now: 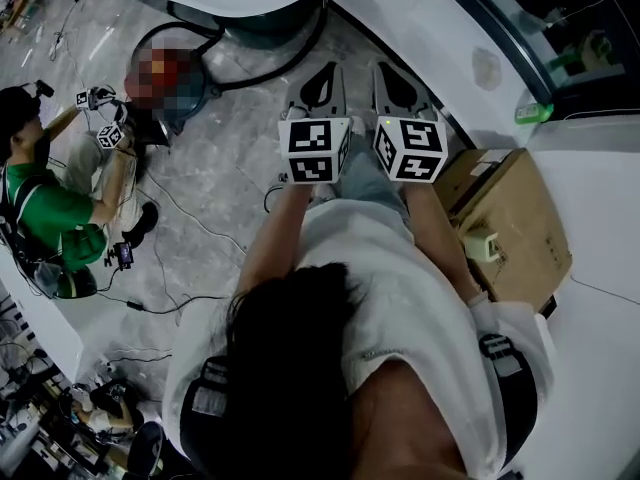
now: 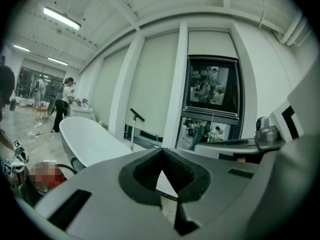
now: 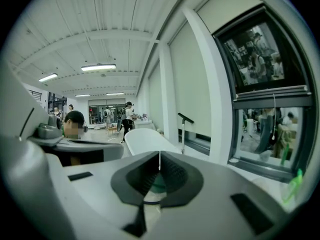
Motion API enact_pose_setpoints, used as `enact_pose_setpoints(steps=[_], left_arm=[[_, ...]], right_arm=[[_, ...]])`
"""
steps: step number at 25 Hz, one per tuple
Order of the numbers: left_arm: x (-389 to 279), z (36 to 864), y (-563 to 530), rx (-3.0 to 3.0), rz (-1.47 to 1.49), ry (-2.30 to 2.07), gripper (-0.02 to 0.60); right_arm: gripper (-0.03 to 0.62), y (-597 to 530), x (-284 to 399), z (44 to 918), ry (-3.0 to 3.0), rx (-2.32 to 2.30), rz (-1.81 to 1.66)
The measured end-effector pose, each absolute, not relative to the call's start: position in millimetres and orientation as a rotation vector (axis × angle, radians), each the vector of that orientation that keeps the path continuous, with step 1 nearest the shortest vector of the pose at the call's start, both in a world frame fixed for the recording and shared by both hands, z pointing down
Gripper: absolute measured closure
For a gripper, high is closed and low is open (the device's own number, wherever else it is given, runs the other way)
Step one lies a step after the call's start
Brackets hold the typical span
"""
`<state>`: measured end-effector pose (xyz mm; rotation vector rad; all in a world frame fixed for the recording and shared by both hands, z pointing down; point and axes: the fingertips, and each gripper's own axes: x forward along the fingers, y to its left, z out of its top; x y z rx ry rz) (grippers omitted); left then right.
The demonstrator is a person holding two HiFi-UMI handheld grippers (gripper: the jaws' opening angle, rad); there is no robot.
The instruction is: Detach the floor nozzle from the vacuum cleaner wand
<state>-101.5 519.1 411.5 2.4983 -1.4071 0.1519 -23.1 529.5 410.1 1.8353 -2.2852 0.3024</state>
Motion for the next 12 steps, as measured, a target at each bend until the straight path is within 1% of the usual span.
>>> enact_pose_setpoints(steps=[6,12], left_arm=[[-99,421,490,2.490,0.175,-1.431,0.580],[-100,421,435,2.459,0.177,-1.472,0.580]], right_arm=[[0.579,496,-21,420,-2.304,1.809,0.316],[0.579,437,-19,420,-2.329,1.769,0.317]])
